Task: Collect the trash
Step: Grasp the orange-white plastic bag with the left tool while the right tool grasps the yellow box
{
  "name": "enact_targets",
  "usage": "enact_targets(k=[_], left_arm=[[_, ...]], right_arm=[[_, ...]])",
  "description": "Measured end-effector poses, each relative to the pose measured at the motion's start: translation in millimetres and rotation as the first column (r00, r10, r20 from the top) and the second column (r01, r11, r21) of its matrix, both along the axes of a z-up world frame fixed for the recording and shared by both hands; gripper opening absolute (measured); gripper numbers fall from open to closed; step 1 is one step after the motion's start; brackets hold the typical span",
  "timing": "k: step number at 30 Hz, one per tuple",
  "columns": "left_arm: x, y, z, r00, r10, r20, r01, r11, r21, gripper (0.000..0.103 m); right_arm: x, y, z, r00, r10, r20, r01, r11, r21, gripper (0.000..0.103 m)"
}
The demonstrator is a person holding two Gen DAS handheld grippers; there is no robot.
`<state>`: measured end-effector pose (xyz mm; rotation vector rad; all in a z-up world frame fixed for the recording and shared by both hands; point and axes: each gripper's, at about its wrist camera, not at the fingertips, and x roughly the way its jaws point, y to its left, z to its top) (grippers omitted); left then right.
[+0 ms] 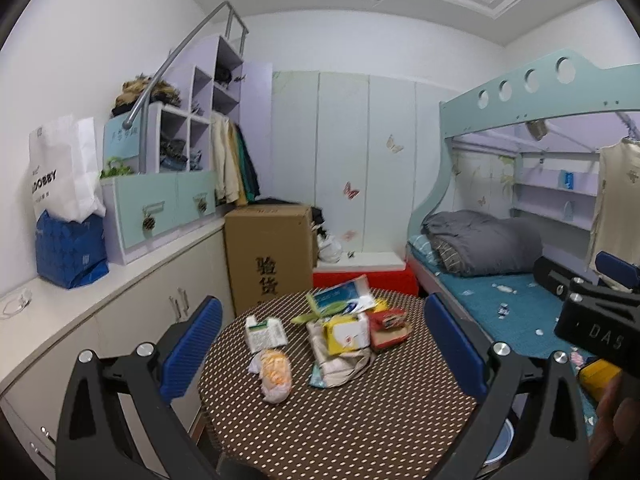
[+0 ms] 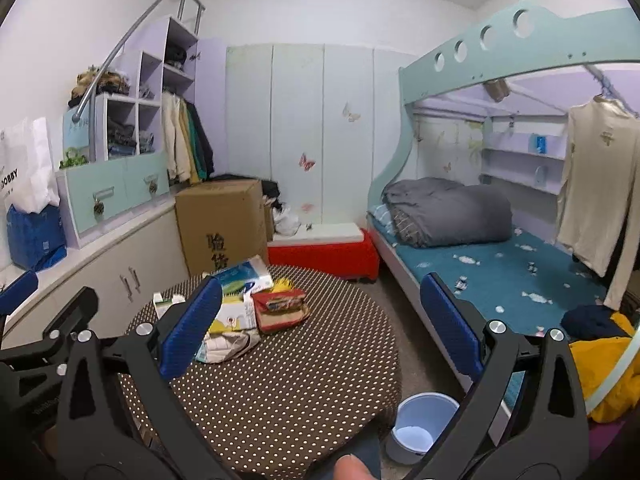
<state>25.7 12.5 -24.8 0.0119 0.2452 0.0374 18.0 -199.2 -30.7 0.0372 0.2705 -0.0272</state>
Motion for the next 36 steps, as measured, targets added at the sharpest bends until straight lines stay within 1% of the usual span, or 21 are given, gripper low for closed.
enact_targets(k=[5,7,11,13,18,22,26,29,33,35,36], left_arm=[[27,26,-36,0.993,0.068,-0.101,-0.068,0.998,-0.002,0.099],[42,41,-56,0.983,0.1,-0.154,-0.102,0.995,-0.004,0.099],[63,66,-84,0.964,0.134,-0.228,-0.142,0.99,-0.018,0.099],[76,77,-98,0.955,0.141,-0.261,-0.152,0.988,-0.022,0.099],[109,85,-124,0.934,0.141,-0.329,-0.151,0.989,-0.002,0.099],[140,86,-137,0.919,0.125,-0.374,-0.133,0.991,0.003,0.099],[173,87,-148,0.904,0.109,-0.414,-0.119,0.993,0.001,0.099],[191,89,-156,0.892,0.108,-0.439,-0.12,0.993,-0.001,0.099],[210,91,-164,0.882,0.089,-0.463,-0.111,0.994,-0.02,0.098],[219,91,-171,0.871,0.076,-0.486,-0.1,0.995,-0.024,0.086],[223,91,-173,0.863,0.069,-0.5,-0.097,0.995,-0.029,0.072]], right_arm=[[45,16,-33,0.992,0.052,-0.116,-0.055,0.998,-0.027,0.097],[62,24,-47,0.986,0.068,-0.154,-0.074,0.997,-0.034,0.097],[92,39,-77,0.966,0.109,-0.236,-0.12,0.992,-0.03,0.097],[104,45,-89,0.955,0.116,-0.271,-0.13,0.991,-0.034,0.097],[135,51,-118,0.926,0.131,-0.355,-0.147,0.989,-0.017,0.097],[158,55,-134,0.905,0.146,-0.401,-0.164,0.986,-0.011,0.097],[182,64,-144,0.888,0.169,-0.427,-0.19,0.982,-0.006,0.097],[199,72,-148,0.879,0.197,-0.435,-0.215,0.977,0.008,0.097],[221,91,-144,0.869,0.256,-0.423,-0.275,0.961,0.018,0.097],[234,105,-144,0.856,0.302,-0.42,-0.316,0.948,0.039,0.097],[242,113,-145,0.847,0.322,-0.422,-0.333,0.942,0.051,0.097]])
